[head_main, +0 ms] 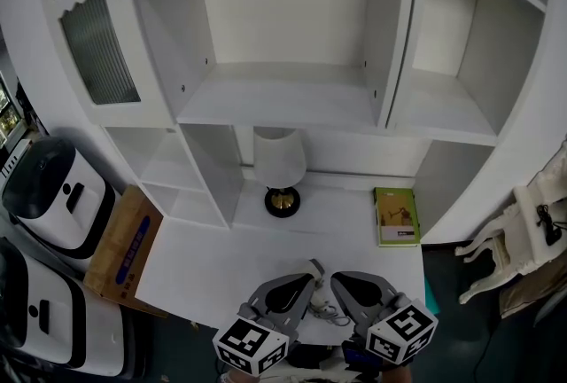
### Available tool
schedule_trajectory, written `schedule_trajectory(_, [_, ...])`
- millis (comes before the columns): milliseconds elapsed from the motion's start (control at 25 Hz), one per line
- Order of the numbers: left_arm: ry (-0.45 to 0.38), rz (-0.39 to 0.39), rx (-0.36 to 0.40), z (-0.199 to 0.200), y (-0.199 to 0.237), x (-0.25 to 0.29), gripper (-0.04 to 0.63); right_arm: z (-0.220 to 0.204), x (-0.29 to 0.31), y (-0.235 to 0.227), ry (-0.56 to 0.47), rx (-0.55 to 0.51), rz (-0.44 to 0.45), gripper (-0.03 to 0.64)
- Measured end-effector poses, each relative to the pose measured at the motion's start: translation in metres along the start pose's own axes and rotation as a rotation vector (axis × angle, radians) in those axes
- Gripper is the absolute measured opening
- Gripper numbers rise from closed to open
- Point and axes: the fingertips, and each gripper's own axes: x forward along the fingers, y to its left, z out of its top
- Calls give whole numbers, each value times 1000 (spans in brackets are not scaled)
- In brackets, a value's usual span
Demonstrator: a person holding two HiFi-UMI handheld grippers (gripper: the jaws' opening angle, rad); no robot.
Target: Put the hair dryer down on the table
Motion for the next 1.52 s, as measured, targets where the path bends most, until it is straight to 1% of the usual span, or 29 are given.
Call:
schedule_trajectory(200, [-7,-5,15,7,-2,-4,0,7,0,0,-7,-17,-19,28])
schedule_trajectory(720, [-27,-10,13,17,0,-7,0,26,3,12,-24,-62,0,28])
schedule_trajectory(1040, [-19,-13,15,17,-2,-6,0,25,4,14,-27,-56,9,28])
schedule_trajectory(1240, [-19,-16,16,18,-3,-5,0,23,3,12,-21,-51,-1,28])
schedule_trajectory(1520, [-12,-17,17,16,-5,-5,0,24,2,14,-16,-63,6,27])
